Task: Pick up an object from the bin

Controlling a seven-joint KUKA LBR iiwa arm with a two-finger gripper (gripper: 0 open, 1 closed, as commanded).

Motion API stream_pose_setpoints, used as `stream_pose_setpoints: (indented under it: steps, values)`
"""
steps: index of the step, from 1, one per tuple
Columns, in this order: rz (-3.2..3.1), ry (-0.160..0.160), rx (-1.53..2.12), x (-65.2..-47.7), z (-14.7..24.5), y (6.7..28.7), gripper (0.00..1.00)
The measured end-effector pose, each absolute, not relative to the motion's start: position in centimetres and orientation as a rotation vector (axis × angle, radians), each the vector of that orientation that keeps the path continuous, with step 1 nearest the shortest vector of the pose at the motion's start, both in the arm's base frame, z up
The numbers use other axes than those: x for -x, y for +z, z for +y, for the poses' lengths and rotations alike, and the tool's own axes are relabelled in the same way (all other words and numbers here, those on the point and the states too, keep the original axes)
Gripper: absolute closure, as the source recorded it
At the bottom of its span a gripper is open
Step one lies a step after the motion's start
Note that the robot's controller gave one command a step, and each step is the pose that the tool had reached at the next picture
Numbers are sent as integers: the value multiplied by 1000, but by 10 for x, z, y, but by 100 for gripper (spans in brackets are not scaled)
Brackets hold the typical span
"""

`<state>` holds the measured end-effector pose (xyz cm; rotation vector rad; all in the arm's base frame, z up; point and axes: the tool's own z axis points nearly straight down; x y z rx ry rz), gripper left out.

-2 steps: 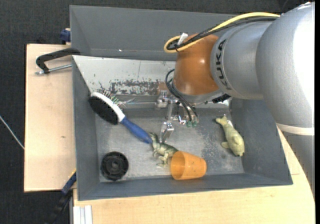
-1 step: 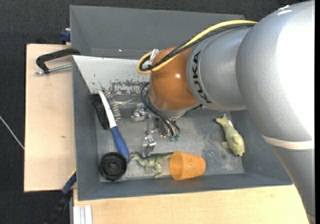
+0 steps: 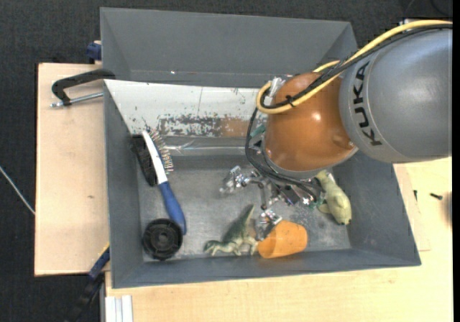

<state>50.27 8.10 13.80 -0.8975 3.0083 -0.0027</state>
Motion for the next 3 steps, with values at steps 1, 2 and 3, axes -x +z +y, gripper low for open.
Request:
stream_pose_setpoints:
  steps: [1,2,3]
  values:
    - [2931,1,1144,-493,71,84,0]
    - [2942,-4,1150,-491,68,84,100]
    - [2971,-2,974,-505,69,200,100]
